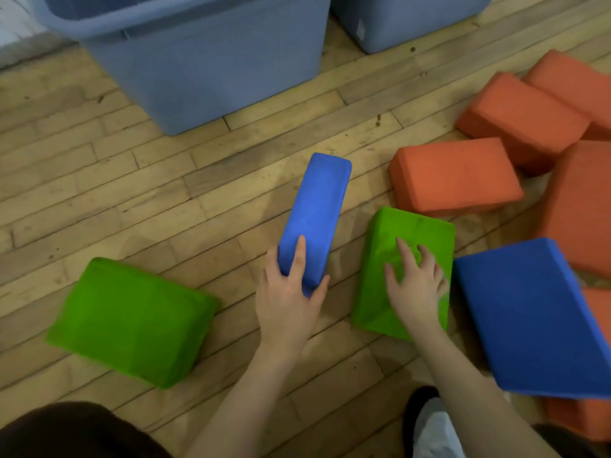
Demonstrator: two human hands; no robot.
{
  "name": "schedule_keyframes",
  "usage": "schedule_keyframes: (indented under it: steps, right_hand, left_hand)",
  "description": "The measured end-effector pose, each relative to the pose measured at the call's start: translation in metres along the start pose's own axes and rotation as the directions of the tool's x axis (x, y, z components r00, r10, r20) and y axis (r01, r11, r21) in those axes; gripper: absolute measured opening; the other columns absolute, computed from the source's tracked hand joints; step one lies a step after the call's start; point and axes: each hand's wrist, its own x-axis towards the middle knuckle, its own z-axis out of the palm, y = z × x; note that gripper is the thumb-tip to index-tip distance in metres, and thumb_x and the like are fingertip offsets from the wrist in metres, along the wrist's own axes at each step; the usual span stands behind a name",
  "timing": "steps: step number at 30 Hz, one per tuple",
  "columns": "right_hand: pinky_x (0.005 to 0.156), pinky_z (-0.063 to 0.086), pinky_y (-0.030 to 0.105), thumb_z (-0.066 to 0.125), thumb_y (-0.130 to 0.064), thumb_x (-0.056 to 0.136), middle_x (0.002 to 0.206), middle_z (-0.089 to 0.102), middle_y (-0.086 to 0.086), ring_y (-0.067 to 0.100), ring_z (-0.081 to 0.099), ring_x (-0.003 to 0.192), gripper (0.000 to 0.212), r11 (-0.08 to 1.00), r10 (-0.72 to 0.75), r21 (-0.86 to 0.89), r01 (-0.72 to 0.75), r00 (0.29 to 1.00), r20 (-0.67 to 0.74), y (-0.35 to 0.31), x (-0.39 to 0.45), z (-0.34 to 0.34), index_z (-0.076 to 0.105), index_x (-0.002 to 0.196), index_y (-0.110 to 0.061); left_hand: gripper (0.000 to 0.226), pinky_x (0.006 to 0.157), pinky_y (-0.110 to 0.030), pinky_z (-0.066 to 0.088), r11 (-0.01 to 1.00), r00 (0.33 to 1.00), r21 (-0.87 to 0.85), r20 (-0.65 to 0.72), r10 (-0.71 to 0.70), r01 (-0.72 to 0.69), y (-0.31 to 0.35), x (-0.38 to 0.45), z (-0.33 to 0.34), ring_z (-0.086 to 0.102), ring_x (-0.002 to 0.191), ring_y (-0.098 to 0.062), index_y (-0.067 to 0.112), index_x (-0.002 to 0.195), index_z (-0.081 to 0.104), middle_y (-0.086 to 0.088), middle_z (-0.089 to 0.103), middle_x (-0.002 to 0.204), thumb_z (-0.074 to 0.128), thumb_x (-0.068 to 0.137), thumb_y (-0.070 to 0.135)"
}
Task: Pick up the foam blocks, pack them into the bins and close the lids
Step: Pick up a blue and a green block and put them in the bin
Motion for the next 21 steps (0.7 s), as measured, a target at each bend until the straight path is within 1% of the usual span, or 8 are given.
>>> schedule_keyframes:
  steps: [4, 7, 9, 11, 15, 17, 19, 21]
  right_hand:
    - [0.109, 0.014, 0.05, 0.053, -0.059, 0.084, 0.153, 0.015, 0.018, 0.037, 0.018, 0.136, 0.087, 0.978, 0.189, -0.098, -0.186, 0.982, 0.019, 0.032, -0.019, 0.006, 0.013, 0.15, -0.017]
    - [0.108, 0.017, 0.051, 0.053, -0.072, 0.075, 0.153, 0.016, 0.02, 0.038, 0.023, 0.135, 0.107, 0.957, 0.284, -0.073, -0.28, 0.957, 0.056, 0.039, -0.018, 0.008, 0.006, 0.149, -0.011]
    - [0.107, 0.019, 0.051, 0.058, -0.07, 0.074, 0.151, 0.02, 0.02, 0.038, 0.028, 0.133, 0.107, 0.965, 0.262, -0.031, -0.26, 0.963, 0.067, 0.037, -0.016, 0.007, 0.008, 0.148, -0.013]
    - [0.106, 0.018, 0.05, 0.064, -0.059, 0.077, 0.146, 0.028, 0.018, 0.036, 0.031, 0.131, 0.099, 0.985, 0.168, 0.029, -0.168, 0.986, -0.01, 0.031, -0.017, 0.003, 0.012, 0.148, -0.013]
    - [0.105, 0.017, 0.045, 0.067, -0.039, 0.082, 0.139, 0.034, 0.015, 0.031, 0.03, 0.129, 0.086, 0.986, -0.062, 0.141, 0.083, 0.987, -0.149, 0.008, -0.027, -0.001, 0.022, 0.146, -0.006]
    - [0.104, 0.017, 0.043, 0.068, -0.039, 0.081, 0.139, 0.033, 0.015, 0.031, 0.029, 0.129, 0.082, 0.977, -0.097, 0.17, 0.125, 0.981, -0.168, 0.002, -0.03, -0.003, 0.028, 0.145, -0.007]
    - [0.106, 0.014, 0.044, 0.063, -0.045, 0.082, 0.144, 0.027, 0.012, 0.031, 0.023, 0.133, 0.078, 0.967, -0.08, 0.229, 0.111, 0.987, -0.139, 0.004, -0.033, -0.004, 0.028, 0.146, -0.017]
    - [0.11, 0.013, 0.048, 0.056, -0.054, 0.084, 0.152, 0.012, 0.006, 0.026, 0.013, 0.139, 0.073, 0.943, -0.05, 0.325, 0.066, 0.997, -0.057, 0.008, -0.036, -0.007, 0.022, 0.147, -0.036]
  left_hand:
    - [0.075, 0.071, -0.042, 0.048, 0.995, 1.0, 0.101, 0.009, 0.006, -0.007, 0.008, -0.015, 0.016, 0.055, 0.089, -0.038, 0.018, 0.136, 0.042, -0.022, 0.049, 0.118, 0.071, 0.073, 0.045]
    - [0.075, 0.074, -0.043, 0.045, 0.988, 1.0, 0.152, -0.001, -0.007, 0.007, 0.015, -0.007, 0.018, 0.054, 0.088, -0.039, 0.018, 0.13, 0.038, -0.023, 0.049, 0.118, 0.072, 0.07, 0.049]
    - [0.076, 0.078, -0.043, 0.044, 0.978, 1.0, 0.209, 0.029, -0.009, 0.003, 0.022, 0.005, 0.014, 0.053, 0.092, -0.038, 0.024, 0.138, 0.032, -0.022, 0.044, 0.128, 0.064, 0.077, 0.054]
    - [0.076, 0.083, -0.041, 0.041, 0.968, 0.994, 0.253, 0.101, -0.033, 0.006, 0.026, 0.015, 0.013, 0.049, 0.1, -0.036, 0.03, 0.147, 0.018, -0.019, 0.032, 0.14, 0.051, 0.085, 0.056]
    - [0.072, 0.086, -0.039, 0.038, 0.968, 0.996, 0.25, 0.088, 0.005, -0.027, 0.018, 0.012, 0.012, 0.044, 0.108, -0.033, 0.033, 0.149, 0.009, -0.015, 0.024, 0.145, 0.042, 0.09, 0.056]
    - [0.072, 0.089, -0.04, 0.038, 0.97, 0.995, 0.238, 0.097, 0.02, -0.042, 0.012, 0.013, 0.012, 0.042, 0.111, -0.033, 0.034, 0.149, 0.007, -0.014, 0.022, 0.145, 0.041, 0.09, 0.056]
    - [0.073, 0.09, -0.041, 0.037, 0.971, 0.994, 0.235, 0.109, 0.011, -0.037, 0.01, 0.015, 0.012, 0.04, 0.113, -0.033, 0.035, 0.149, 0.004, -0.014, 0.019, 0.147, 0.04, 0.09, 0.056]
    - [0.073, 0.09, -0.04, 0.037, 0.971, 0.994, 0.235, 0.113, 0.005, -0.032, 0.009, 0.019, 0.01, 0.039, 0.113, -0.033, 0.035, 0.149, 0.004, -0.013, 0.019, 0.146, 0.041, 0.089, 0.056]
